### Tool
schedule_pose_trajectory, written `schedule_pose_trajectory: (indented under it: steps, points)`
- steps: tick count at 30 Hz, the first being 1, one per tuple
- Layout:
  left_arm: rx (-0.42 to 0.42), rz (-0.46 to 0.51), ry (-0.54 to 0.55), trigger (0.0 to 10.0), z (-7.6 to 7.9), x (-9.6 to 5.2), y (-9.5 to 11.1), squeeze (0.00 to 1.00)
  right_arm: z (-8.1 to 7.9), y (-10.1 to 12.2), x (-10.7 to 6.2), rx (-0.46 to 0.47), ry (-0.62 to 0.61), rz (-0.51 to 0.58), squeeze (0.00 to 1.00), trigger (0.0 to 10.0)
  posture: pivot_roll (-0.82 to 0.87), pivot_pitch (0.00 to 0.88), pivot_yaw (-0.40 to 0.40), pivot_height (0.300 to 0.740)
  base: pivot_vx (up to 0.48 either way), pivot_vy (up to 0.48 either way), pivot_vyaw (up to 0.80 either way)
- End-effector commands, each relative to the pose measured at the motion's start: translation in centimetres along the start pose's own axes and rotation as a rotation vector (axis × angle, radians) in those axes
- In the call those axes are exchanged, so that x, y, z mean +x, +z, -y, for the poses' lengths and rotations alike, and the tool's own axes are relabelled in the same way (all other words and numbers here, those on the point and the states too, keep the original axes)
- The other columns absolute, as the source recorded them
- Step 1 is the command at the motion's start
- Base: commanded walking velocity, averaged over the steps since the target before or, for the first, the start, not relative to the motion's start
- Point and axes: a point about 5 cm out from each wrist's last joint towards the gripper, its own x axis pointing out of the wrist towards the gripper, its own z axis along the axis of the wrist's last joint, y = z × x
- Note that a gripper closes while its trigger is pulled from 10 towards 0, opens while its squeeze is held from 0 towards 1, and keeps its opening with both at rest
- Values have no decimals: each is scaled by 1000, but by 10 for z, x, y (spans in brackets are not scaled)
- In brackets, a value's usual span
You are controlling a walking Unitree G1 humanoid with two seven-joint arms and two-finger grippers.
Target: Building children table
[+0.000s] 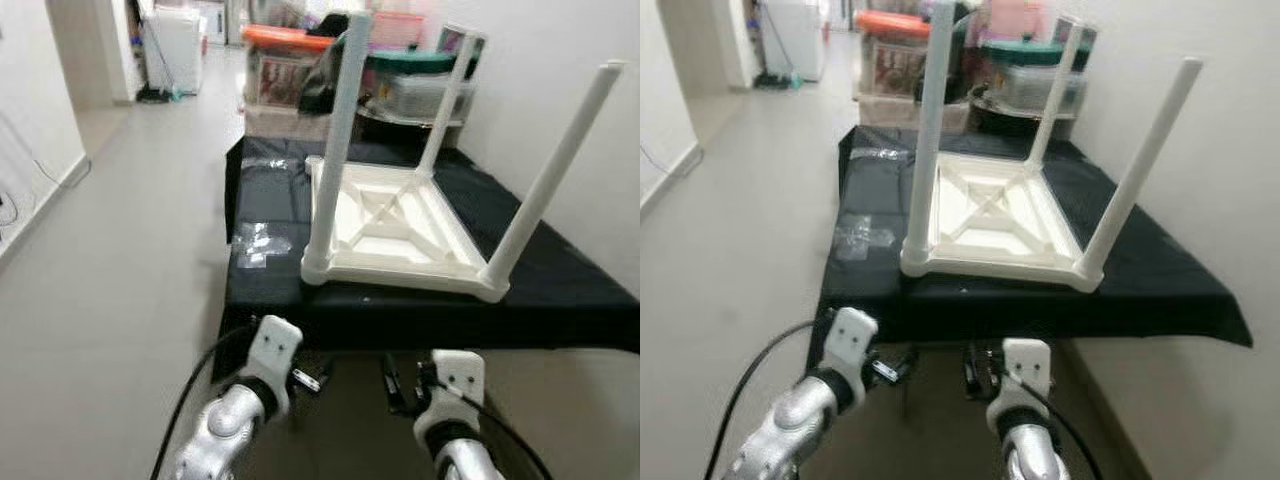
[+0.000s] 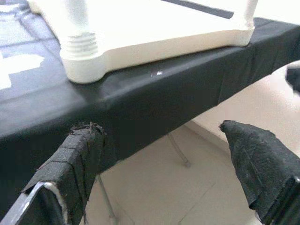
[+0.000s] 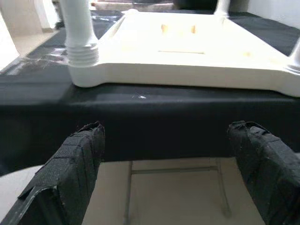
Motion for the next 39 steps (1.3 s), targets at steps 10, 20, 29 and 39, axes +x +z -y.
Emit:
schedule_pose_trajectory:
  steps: [10,20,29,39]
  points:
    - [12,-8,34,10000,-4,1,-3,0,-2,-6,1,-14,19,-33,0,10000,72,0,-96,740,0,0,0]
    - [9,2,42,10000,-4,3,-3,0,-8,-3,2,-5,79,-17,0,10000,76,0,-102,740,0,0,0]
    - [3,14,44,10000,-3,3,-1,0,-7,-2,3,-9,72,-13,0,10000,72,0,-104,740,0,0,183]
    - [0,6,46,10000,-2,3,-3,0,-4,-4,4,11,64,-30,0,10000,72,0,-108,740,-245,0,0]
